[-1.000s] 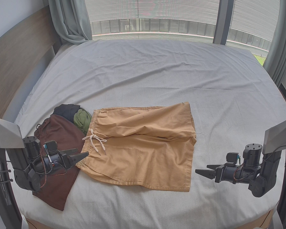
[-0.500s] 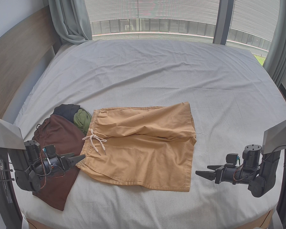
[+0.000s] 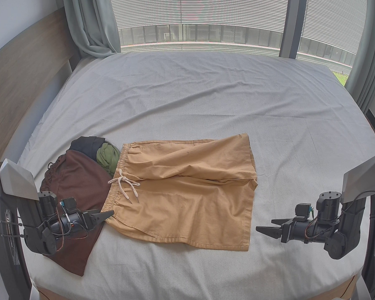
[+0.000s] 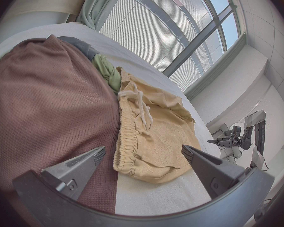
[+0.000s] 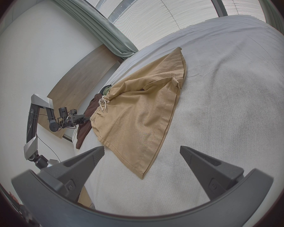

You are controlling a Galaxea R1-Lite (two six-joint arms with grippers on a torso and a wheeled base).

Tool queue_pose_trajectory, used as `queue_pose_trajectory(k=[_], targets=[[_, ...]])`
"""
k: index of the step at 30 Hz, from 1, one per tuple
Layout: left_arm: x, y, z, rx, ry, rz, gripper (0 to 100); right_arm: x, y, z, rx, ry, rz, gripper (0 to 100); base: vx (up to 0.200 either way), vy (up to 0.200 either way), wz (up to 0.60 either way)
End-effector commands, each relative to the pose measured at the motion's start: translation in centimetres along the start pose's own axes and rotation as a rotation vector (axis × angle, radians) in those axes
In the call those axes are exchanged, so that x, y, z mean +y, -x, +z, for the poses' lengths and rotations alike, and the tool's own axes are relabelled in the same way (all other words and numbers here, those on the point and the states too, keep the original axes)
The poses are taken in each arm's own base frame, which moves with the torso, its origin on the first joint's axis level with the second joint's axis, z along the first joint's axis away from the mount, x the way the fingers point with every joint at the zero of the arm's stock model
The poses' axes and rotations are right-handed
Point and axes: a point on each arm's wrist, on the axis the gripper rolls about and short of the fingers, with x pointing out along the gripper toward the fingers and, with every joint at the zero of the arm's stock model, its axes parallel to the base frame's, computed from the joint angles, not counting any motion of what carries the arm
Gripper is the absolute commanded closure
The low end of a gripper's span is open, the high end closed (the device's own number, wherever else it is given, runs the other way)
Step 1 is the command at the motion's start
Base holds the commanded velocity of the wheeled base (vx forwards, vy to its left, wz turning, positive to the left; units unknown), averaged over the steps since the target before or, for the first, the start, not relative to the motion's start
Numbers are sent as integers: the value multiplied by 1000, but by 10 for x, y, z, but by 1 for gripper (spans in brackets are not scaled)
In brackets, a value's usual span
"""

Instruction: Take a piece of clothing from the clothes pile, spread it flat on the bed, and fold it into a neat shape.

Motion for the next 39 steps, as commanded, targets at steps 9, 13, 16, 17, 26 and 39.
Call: queue_pose_trajectory(k=[9,13,16,17,26,39], targets=[[0,-8,-7,20,9,-12,0,0,-1,-1,4,-2,0,0,0,0,0],[1,-9,-5,15,5,-13,0,-1,-1,-2,5,-3,0,0,0,0,0],[2,-10,-4,9,12,-10,100,-2,-2,-4,13,-8,-2,0,0,0,0],[2,-9,-3,7,11,-9,100,-3,-3,-4,15,-10,-2,0,0,0,0],[2,-9,-3,5,11,-10,100,-6,-9,-22,82,-39,-5,0,0,0,0],[3,-10,-2,1,2,-14,100,-10,-28,-53,190,-74,13,0,0,0,0]])
